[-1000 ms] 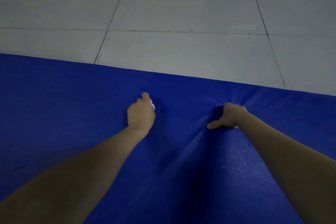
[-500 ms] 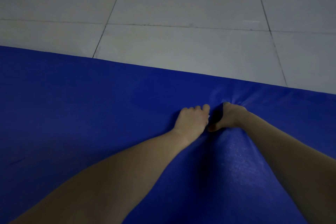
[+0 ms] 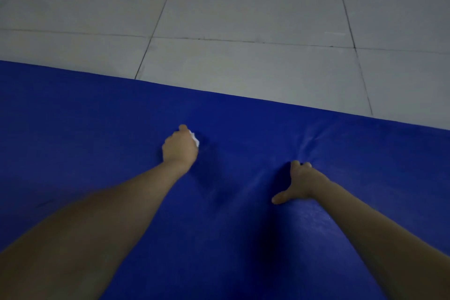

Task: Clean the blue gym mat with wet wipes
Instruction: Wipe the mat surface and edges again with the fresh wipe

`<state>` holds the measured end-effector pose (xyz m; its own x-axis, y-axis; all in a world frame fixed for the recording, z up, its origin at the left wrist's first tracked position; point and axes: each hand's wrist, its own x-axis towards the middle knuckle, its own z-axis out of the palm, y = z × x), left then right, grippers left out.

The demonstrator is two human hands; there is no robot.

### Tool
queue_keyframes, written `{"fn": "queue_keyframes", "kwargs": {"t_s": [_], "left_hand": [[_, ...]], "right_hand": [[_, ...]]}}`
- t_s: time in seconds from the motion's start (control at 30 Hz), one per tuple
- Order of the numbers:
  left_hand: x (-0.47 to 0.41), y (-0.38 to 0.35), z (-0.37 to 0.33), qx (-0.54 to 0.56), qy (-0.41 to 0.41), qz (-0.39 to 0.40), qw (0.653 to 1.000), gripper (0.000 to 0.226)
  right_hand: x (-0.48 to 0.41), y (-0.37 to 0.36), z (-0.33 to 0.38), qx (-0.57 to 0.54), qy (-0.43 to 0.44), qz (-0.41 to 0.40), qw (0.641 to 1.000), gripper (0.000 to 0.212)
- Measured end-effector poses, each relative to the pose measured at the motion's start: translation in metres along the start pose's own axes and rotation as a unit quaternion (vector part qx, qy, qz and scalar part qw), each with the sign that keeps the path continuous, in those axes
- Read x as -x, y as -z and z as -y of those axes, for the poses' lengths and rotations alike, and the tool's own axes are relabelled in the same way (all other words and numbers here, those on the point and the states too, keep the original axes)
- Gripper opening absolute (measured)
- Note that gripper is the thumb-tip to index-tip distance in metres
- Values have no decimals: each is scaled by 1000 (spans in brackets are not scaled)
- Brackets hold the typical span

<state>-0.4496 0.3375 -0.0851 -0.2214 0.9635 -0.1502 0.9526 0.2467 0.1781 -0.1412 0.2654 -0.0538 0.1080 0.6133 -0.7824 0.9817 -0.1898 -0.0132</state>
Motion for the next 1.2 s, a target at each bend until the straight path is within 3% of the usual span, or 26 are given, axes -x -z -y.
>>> {"fn": "queue_keyframes", "kwargs": {"t_s": [0.27, 0.43, 0.5, 0.63, 0.77, 0.87, 1.0, 1.1, 1.2], "left_hand": [[96, -47, -126, 92, -199, 46, 975, 23], [91, -44, -131, -29, -323, 52, 944, 13], [71, -33, -114, -34, -303, 64, 950, 12], [37, -7, -57, 32, -175, 87, 980, 15], [17, 10, 25, 29, -48, 31, 998, 12], [22, 8, 33, 39, -7, 2, 999, 20], [51, -7, -23, 99, -58, 21, 993, 24], [90, -23, -83, 86, -171, 55, 980, 31], [124, -40, -130, 81, -280, 94, 952, 17]], "right_hand": [[-2, -5, 2, 37, 18, -40, 998, 133], [-4, -4, 6, 32, 13, -31, 999, 134], [-4, -2, 5, 35, 14, -28, 999, 138], [0, 1, 6, 38, 11, -14, 999, 143], [2, 2, 9, 47, 5, -12, 999, 145], [1, 5, 12, 48, -1, -1, 999, 141], [0, 7, 12, 47, -5, 2, 999, 140], [-2, 6, 11, 46, -1, -9, 999, 135], [-6, -1, 10, 30, -9, -22, 999, 118]]}}
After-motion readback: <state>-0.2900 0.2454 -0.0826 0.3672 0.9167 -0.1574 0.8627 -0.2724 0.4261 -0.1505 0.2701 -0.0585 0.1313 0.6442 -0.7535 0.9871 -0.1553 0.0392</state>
